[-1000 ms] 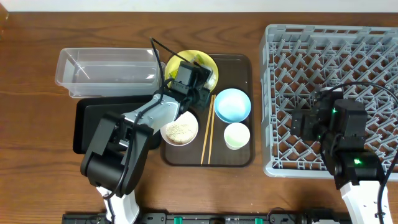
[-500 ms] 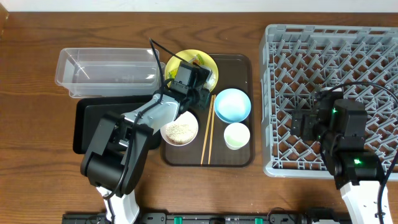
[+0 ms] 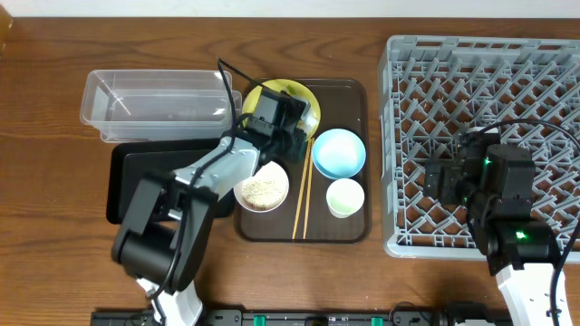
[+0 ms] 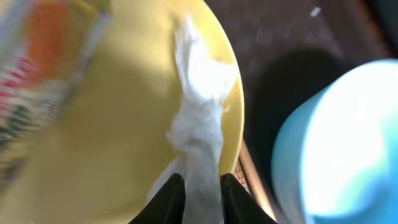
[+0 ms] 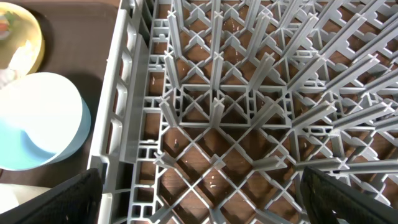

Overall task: Sort waste into correct bins and load items into the dishwasher rack
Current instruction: 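Move left gripper over the yellow plate toward the white tissue, then grasp the white tissue on the yellow plate with left gripper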

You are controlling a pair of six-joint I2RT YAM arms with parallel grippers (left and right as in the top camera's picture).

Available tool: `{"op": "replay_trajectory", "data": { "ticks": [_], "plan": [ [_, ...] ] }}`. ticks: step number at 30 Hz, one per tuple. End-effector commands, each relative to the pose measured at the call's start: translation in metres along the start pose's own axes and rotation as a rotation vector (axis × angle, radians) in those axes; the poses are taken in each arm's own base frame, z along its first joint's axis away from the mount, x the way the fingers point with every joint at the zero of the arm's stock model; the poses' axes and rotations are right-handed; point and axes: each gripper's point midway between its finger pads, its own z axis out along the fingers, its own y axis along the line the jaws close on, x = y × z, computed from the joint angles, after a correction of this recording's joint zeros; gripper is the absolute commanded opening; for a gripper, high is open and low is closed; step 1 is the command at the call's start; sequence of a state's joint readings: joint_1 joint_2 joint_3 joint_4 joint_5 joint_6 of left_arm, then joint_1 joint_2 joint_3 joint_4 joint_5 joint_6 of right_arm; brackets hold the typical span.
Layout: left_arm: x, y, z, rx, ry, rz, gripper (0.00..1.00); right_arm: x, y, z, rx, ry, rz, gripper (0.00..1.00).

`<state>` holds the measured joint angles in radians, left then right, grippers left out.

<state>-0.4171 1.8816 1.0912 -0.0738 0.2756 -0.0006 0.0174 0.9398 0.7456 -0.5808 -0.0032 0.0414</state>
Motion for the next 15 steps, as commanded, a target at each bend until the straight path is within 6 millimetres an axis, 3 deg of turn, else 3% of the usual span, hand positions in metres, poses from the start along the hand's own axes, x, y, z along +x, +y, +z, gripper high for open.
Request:
{"op": "replay_trajectory", "data": {
  "ticks": [1,8,9,10,11,15],
  "plan": [
    [-0.025,-0.007,-0.021,0.011,-0.072,0.011,0.23,-0.008,0.005,-0.005,-0.013,-0.021,-0.007,0.99],
    [-0.014,-0.006,-0.021,0.007,-0.029,-0.050,0.23,-0.008,0.005,-0.005,-0.013,-0.022,-0.007,0.99],
    [-0.014,-0.006,-0.021,0.007,-0.026,-0.051,0.25,-0.008,0.005,-0.005,-0.013,-0.022,-0.007,0.99],
    [-0.014,-0.006,-0.021,0.007,-0.027,-0.051,0.39,-0.008,0.005,-0.005,-0.013,-0.022,-0.007,0.99],
    [-0.014,-0.006,-0.021,0.006,-0.027,-0.051,0.42,-0.008,0.005,-0.005,-0.013,-0.022,-0.007,0.99],
    [-0.012,-0.005,-0.018,0.005,-0.020,-0.052,0.43,-0.008,0.005,-0.005,-0.013,-0.022,-0.007,0.99]
  ]
}}
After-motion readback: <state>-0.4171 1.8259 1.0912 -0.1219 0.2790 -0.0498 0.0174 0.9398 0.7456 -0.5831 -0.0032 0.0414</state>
